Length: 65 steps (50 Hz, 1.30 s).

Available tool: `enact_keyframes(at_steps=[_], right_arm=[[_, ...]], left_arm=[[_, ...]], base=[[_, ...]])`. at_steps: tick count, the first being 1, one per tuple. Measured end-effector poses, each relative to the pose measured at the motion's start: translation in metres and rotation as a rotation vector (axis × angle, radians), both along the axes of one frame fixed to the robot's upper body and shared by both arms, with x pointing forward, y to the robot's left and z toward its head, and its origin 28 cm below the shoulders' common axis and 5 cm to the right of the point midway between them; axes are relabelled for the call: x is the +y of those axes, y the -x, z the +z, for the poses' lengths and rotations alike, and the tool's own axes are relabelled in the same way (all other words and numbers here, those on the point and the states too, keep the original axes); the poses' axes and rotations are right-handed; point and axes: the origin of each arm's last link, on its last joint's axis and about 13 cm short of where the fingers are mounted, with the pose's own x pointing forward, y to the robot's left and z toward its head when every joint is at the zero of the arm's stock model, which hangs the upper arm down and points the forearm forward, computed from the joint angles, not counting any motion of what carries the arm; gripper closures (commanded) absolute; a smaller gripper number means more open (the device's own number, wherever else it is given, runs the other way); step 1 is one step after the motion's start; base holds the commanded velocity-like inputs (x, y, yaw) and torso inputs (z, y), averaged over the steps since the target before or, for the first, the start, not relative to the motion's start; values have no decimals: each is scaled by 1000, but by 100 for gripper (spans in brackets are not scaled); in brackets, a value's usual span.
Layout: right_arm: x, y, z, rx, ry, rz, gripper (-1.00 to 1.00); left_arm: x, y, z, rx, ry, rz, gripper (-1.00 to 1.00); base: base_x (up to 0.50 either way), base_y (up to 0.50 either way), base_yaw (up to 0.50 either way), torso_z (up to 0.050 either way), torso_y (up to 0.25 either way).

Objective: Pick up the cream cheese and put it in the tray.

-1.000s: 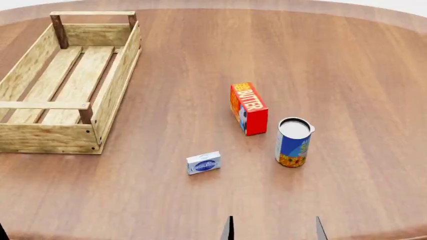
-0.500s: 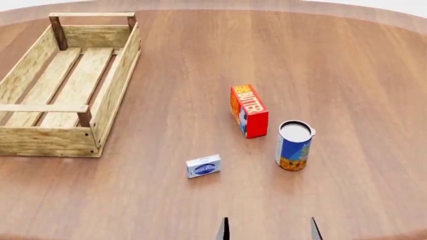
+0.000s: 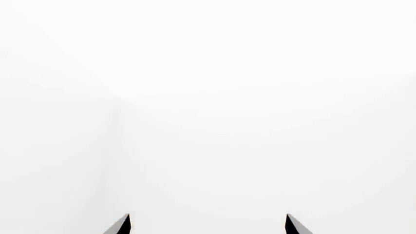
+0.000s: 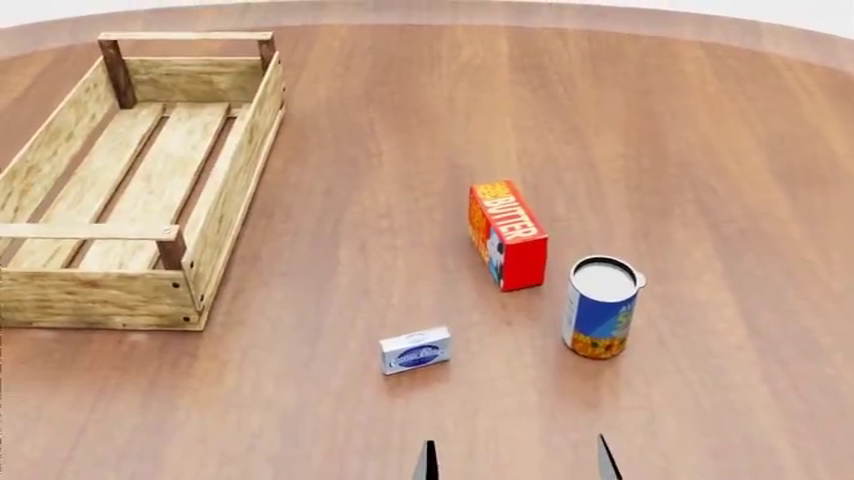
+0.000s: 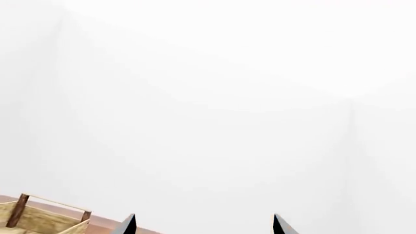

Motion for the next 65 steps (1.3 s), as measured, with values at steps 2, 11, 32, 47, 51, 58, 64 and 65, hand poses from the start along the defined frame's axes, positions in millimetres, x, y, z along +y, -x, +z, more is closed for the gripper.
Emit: enact_keyframes(at_steps=[2, 11, 32, 47, 51, 58, 64, 65], right_arm=[[0, 0, 0, 0, 3, 1, -100], [2, 0, 0, 2, 10, 6, -100], [4, 2, 1, -1, 20, 19, -100], [6, 3, 1, -2, 28, 24, -100], [6, 3, 1, -2, 29, 24, -100], [6, 2, 0, -2, 32, 24, -100], [6, 2, 0, -2, 33, 23, -100], [6, 2, 1, -3, 34, 23, -100]], left_arm=[[0, 0, 0, 0, 0, 0, -100], [0, 0, 0, -2, -2, 1, -100], [1, 1, 1, -7, -1, 4, -100], [1, 1, 1, -10, -3, 5, -100], [1, 1, 2, -10, -3, 5, -100], [1, 1, 2, -11, -4, 5, -100], [1, 1, 2, -10, -4, 5, -100], [1, 1, 2, -10, -4, 5, -100]], base=[[80, 166, 0, 0, 0], [81, 168, 0, 0, 0], [82, 169, 0, 0, 0], [83, 170, 0, 0, 0], [84, 168, 0, 0, 0], [82, 170, 0, 0, 0], [79, 167, 0, 0, 0], [82, 168, 0, 0, 0]])
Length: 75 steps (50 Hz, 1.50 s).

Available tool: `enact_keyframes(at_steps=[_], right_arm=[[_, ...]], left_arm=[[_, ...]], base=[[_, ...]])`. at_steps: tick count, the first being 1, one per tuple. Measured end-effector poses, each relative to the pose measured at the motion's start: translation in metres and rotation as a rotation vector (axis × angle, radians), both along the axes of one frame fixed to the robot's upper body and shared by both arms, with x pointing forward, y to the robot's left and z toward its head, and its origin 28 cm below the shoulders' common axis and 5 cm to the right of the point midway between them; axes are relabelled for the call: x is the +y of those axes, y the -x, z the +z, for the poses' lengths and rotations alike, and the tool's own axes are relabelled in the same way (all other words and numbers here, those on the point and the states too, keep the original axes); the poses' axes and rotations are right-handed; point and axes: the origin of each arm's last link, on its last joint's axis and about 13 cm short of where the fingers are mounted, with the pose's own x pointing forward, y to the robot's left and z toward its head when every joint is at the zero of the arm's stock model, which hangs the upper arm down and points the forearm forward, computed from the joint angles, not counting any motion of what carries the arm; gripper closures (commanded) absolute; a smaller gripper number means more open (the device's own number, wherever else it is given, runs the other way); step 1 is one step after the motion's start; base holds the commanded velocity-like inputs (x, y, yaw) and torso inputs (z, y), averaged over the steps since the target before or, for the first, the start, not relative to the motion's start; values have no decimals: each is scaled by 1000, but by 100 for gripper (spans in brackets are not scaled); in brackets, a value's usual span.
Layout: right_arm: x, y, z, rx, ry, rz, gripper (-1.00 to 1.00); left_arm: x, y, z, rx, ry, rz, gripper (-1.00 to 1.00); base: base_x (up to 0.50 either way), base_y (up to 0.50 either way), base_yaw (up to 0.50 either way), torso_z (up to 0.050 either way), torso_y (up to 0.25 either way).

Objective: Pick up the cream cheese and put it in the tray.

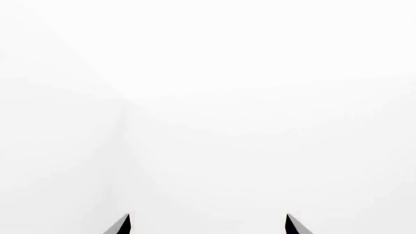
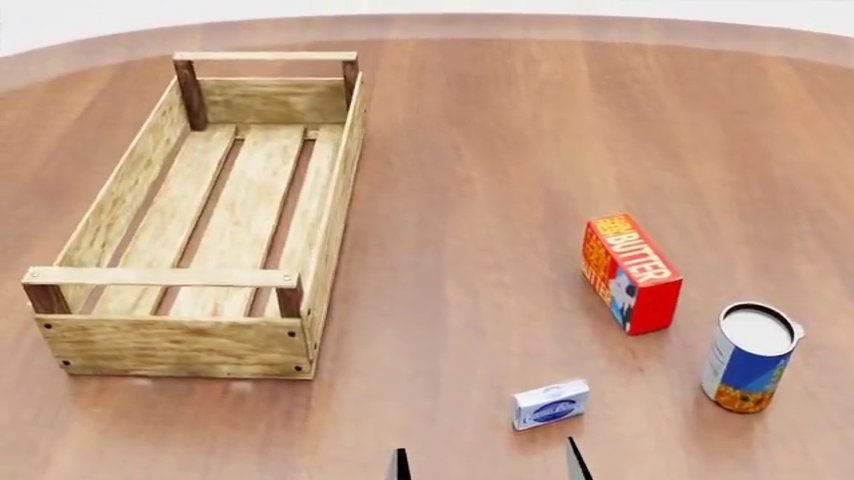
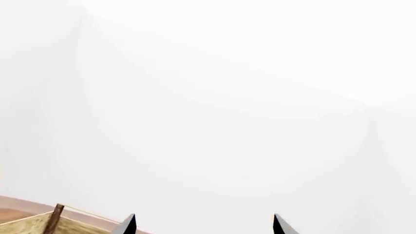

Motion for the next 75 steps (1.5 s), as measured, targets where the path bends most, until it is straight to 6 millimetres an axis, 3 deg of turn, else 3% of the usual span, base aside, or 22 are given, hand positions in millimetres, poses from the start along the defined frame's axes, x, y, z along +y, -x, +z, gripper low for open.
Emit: enact_keyframes(at_steps=[75], right_arm=[[2, 1, 0, -6, 24, 0, -100]], left_arm=[[1, 1, 1, -6, -7, 3, -100]], base=[[182, 314, 0, 0, 0]])
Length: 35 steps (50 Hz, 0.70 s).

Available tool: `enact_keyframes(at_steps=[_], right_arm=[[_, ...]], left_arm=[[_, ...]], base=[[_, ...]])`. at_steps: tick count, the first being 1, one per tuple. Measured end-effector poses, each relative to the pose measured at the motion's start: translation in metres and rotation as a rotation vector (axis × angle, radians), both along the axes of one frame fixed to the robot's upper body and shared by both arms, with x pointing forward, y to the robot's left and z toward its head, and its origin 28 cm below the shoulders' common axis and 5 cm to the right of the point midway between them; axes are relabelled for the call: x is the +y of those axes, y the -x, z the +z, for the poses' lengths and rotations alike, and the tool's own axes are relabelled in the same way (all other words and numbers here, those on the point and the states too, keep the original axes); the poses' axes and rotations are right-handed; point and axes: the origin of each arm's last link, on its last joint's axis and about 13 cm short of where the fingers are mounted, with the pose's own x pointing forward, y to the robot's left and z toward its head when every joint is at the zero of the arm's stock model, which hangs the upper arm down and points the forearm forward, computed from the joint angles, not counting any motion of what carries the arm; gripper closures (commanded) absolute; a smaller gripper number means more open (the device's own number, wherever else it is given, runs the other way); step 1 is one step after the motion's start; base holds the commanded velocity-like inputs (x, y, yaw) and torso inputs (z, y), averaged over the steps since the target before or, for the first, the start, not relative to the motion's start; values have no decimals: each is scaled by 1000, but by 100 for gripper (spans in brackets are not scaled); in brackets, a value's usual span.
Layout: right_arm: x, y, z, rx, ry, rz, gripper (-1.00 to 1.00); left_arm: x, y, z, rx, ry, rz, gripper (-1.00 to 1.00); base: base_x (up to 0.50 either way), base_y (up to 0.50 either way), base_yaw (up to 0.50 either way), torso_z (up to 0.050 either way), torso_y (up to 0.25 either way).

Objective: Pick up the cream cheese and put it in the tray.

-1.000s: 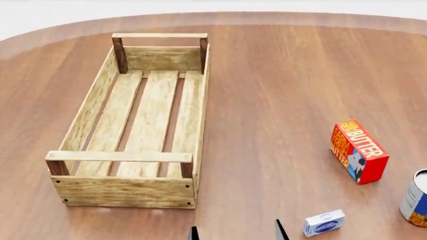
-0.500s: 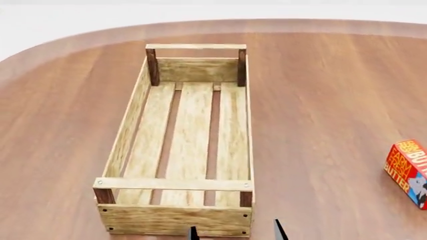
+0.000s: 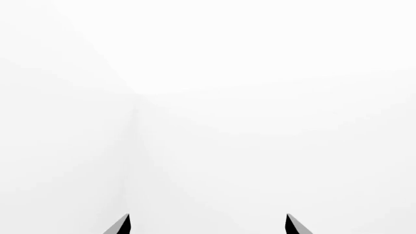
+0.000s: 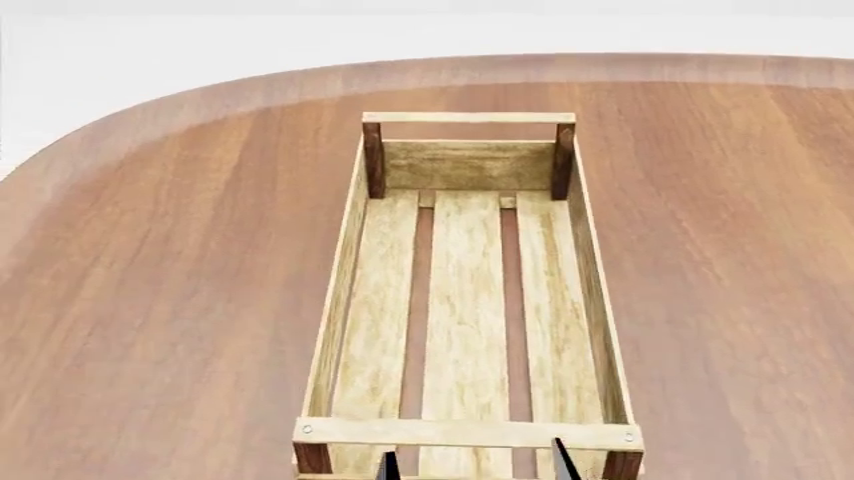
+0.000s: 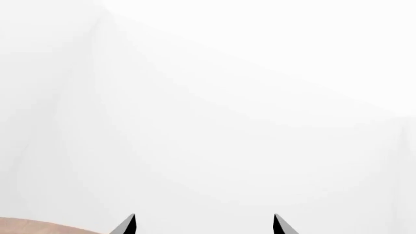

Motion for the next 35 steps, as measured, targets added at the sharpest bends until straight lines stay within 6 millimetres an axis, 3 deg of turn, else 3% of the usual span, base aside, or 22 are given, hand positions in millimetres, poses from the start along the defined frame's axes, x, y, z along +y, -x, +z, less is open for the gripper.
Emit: enact_keyframes(at_steps=[10, 35], right_arm=[[-1, 0, 0, 7, -23, 11, -100], [-2, 0, 1, 26, -73, 42, -100]], left_arm=[[0, 0, 0, 2, -1, 0, -100], [-1, 0, -1, 7, -6, -2, -100]], base=[[199, 96, 0, 0, 0], [14, 0, 0, 0, 1]])
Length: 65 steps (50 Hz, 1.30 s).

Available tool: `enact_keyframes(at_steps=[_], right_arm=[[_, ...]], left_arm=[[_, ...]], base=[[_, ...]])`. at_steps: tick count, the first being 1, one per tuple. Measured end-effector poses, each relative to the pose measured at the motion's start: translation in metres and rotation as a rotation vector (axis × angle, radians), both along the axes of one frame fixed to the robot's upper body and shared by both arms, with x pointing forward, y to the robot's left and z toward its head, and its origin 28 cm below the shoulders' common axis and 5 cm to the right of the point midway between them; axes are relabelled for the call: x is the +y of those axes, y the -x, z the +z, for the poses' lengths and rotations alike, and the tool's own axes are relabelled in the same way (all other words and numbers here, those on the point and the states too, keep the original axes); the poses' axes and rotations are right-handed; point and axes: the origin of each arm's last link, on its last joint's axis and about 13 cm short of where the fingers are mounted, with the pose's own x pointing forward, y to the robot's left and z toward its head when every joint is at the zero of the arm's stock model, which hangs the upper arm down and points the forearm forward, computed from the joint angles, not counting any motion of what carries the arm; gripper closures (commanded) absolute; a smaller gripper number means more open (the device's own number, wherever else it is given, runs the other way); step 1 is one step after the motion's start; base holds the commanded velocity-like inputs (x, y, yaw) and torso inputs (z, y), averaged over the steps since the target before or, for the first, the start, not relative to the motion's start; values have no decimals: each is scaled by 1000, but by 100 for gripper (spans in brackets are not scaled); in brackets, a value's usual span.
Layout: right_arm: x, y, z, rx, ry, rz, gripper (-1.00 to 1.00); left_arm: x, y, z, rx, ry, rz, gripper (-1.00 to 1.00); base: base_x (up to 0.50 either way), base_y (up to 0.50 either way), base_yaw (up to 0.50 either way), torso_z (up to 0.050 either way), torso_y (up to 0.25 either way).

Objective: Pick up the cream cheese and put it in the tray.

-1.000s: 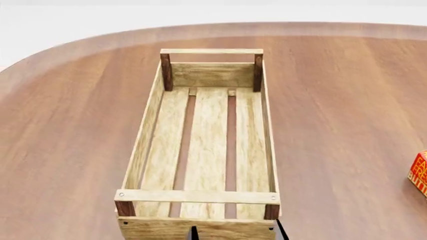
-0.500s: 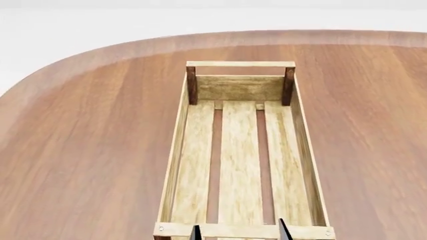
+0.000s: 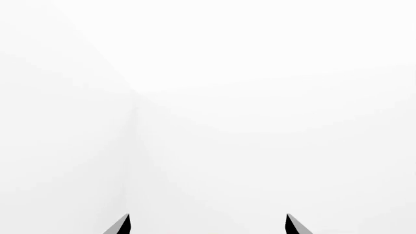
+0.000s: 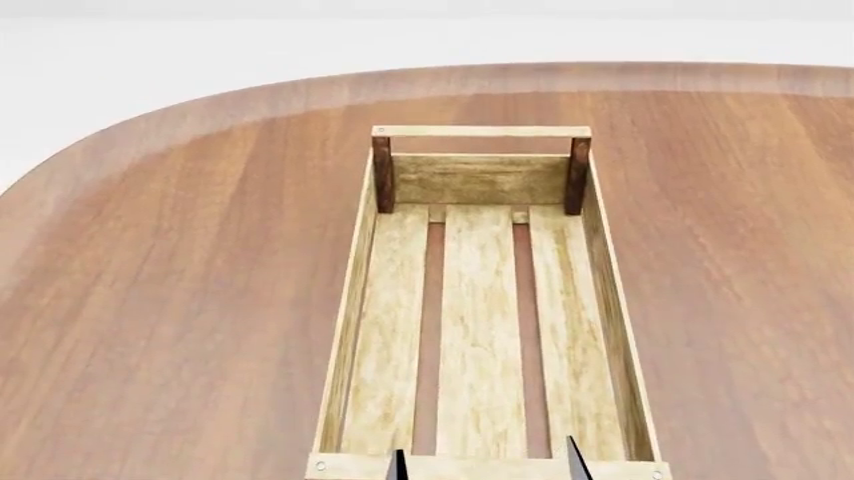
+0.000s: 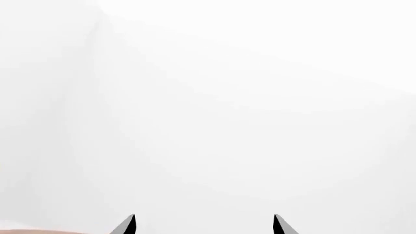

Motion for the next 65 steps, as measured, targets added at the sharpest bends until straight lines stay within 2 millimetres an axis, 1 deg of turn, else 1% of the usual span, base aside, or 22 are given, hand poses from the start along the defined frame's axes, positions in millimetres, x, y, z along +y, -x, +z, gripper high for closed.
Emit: enact_keyframes(at_steps=[33, 65], right_arm=[[0, 0, 0, -10, 1, 6, -100], [0, 0, 0, -3, 1, 4, -100]], left_arm=[[0, 0, 0, -3, 0, 2, -100], [0, 0, 0, -3, -1, 1, -100]], base=[[25, 0, 0, 0, 0], [97, 0, 0, 0, 0]])
